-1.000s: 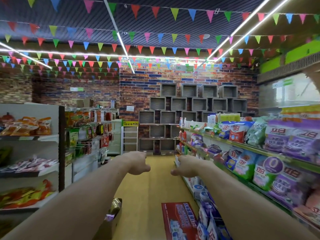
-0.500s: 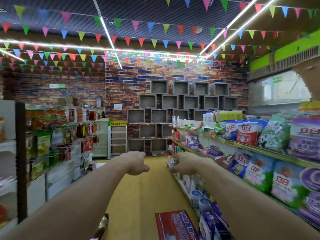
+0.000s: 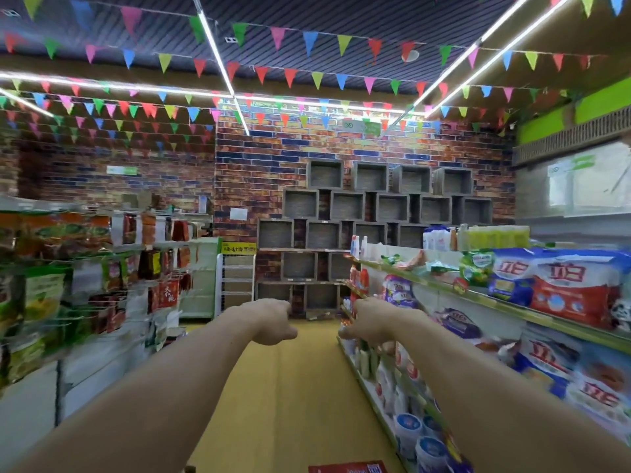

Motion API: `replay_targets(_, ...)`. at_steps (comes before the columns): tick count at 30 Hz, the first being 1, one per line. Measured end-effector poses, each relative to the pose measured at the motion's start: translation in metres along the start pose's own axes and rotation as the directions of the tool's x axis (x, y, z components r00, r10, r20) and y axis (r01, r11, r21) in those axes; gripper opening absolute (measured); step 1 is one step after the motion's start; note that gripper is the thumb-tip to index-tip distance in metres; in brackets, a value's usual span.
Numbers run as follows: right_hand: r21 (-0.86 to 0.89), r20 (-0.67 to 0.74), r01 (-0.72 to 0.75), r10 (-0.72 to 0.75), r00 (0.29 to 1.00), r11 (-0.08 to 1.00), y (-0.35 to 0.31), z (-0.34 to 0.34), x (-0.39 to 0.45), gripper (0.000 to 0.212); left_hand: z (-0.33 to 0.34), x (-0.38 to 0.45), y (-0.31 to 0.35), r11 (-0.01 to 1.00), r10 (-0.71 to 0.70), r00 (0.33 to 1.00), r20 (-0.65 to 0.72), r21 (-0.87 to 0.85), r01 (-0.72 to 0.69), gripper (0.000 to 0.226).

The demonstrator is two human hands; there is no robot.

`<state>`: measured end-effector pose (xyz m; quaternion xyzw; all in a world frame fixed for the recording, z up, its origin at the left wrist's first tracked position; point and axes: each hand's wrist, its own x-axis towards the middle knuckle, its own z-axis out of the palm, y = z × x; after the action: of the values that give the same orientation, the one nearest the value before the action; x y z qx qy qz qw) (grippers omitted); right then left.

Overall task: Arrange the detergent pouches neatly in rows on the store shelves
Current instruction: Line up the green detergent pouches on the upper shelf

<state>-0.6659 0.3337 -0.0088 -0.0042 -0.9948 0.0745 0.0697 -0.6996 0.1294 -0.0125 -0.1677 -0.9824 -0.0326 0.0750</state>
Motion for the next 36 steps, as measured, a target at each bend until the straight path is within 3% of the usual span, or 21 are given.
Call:
replay_targets(11, 0.012, 0.008, -0.048, 0.048, 0.999, 0.999, 0.052, 0.035, 0.214, 0.066, 0.047, 0.229, -0.028, 0.999, 0.036, 0.999, 0.034, -0.006, -0.036, 0.068)
replay_targets(23, 0.027, -0.043, -0.216, 0.217, 0.975, 0.976, 0.088, 0.053, 0.441, 0.058, 0.078, 0.489, -0.072, 0.978, 0.208, 0.978, -0.013, -0.022, -0.208, 0.06)
replay_targets(28, -0.001, -0.035, -0.271, 0.271, 0.962, 0.963, 0.123, 0.058, 0.506, 0.07, 0.094, 0.581, -0.054, 0.95, 0.31, 0.95, 0.022, -0.033, -0.31, 0.059)
replay_targets(33, -0.025, -0.065, -0.356, 0.353, 0.933, 0.934, 0.19, 0.061, 0.561, 0.054, 0.116, 0.676, -0.001, 0.898, 0.44, 0.897, 0.046, -0.038, -0.438, 0.057)
replay_targets(36, -0.001, -0.071, -0.401, 0.4, 0.914, 0.916, 0.235, 0.058, 0.584, 0.06, 0.131, 0.73, 0.043, 0.854, 0.519, 0.854, 0.035, -0.039, -0.518, 0.054)
